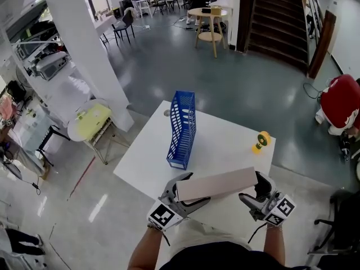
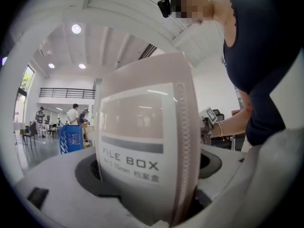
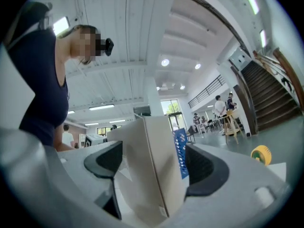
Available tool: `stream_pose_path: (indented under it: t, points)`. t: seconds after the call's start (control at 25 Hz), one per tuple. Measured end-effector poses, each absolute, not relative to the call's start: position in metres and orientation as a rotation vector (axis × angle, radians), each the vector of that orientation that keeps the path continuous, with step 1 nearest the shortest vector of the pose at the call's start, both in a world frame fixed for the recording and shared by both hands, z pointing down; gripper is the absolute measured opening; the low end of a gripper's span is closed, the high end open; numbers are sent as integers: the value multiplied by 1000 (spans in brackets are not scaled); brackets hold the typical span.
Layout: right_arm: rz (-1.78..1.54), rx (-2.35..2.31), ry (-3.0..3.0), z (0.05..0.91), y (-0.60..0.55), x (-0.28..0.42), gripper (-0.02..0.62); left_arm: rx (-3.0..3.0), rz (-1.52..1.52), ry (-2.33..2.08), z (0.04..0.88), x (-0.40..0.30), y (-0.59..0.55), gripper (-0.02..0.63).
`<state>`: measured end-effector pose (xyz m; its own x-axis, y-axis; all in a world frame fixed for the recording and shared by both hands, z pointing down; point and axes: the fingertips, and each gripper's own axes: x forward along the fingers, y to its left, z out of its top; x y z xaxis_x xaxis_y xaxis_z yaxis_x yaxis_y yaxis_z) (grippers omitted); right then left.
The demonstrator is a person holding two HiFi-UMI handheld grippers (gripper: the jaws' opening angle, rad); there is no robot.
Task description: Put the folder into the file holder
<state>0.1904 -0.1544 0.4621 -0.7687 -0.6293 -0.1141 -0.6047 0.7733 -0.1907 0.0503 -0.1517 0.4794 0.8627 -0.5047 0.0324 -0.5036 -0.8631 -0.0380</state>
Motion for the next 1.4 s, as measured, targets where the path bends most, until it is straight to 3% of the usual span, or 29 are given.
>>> stream_pose_path:
  t: [0.44, 0.8, 1.0, 1.4]
  points:
    - [18, -1227, 3029, 491, -150, 178, 381, -2589, 274, 1626, 350, -62, -192, 413]
    - [12, -1221, 3047, 503, -152, 161, 112, -2210, 417, 1980, 300, -124, -235, 411]
    - [-26, -1172, 3030, 505, -149, 164, 5, -2100, 412, 2084, 297, -130, -252, 411]
    - [-45, -1221, 3032, 515, -149, 170, 3, -2051, 511, 2203, 298, -134, -275, 410]
